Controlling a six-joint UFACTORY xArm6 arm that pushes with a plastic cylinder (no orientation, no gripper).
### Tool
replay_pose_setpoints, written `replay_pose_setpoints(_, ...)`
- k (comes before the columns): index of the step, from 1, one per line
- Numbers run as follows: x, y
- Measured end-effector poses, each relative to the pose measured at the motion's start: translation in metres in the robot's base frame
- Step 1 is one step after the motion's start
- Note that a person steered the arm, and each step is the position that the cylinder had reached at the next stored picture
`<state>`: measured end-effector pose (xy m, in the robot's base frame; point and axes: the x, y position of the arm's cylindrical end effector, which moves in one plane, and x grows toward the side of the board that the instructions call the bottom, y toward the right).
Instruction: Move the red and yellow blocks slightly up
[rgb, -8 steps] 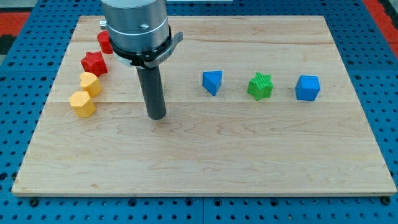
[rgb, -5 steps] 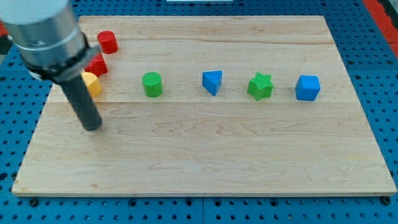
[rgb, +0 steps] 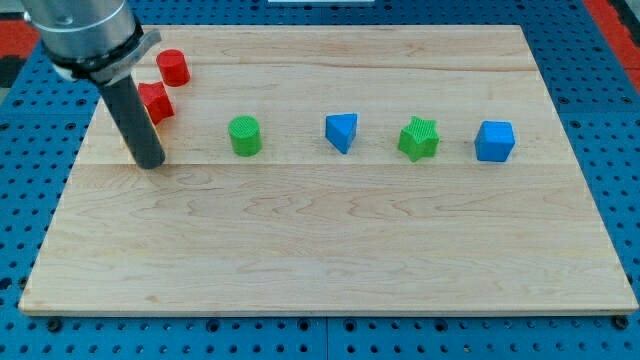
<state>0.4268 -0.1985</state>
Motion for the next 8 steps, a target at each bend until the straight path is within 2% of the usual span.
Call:
replay_pose_setpoints(2,-0.052,0.005)
replay_pose_setpoints(3,-0.057,0.01)
replay_pose_setpoints(4,-0.027,-0.007)
replay_pose_setpoints(5,-0.044,-0.042)
replay_pose_setpoints(6,-0.068,-0.003)
replay_pose_setpoints(8,-0.147,0.019)
